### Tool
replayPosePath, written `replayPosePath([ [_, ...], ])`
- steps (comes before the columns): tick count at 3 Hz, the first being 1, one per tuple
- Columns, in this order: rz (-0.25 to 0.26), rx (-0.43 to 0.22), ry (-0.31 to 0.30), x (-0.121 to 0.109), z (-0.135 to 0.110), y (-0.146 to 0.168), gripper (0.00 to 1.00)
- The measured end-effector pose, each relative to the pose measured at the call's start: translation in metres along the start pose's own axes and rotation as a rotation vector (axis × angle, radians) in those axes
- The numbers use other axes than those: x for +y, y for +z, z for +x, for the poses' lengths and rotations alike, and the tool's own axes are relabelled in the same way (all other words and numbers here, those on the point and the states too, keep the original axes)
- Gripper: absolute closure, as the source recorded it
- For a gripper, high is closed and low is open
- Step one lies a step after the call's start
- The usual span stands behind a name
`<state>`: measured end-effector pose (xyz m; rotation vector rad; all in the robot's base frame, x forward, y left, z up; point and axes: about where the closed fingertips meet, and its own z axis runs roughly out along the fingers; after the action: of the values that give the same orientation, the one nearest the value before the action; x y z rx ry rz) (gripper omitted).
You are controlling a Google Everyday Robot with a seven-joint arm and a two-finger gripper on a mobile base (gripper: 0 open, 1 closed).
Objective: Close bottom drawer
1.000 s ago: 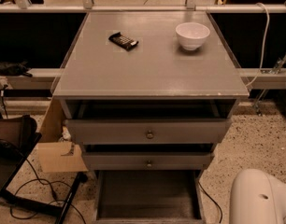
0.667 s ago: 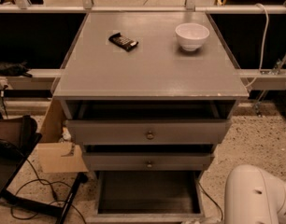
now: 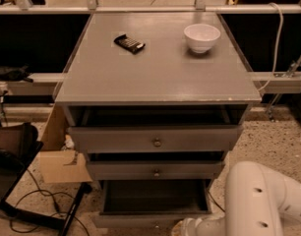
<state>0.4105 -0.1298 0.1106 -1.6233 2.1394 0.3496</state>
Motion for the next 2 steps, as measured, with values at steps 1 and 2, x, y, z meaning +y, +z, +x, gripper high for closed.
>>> replayPosePath([
  [1, 0.028, -0.012, -0.038, -0.027, -0.025, -0.001, 1.0],
  [2, 0.053, -0.018, -0.072, -0.054, -0.047, -0.002, 1.0],
])
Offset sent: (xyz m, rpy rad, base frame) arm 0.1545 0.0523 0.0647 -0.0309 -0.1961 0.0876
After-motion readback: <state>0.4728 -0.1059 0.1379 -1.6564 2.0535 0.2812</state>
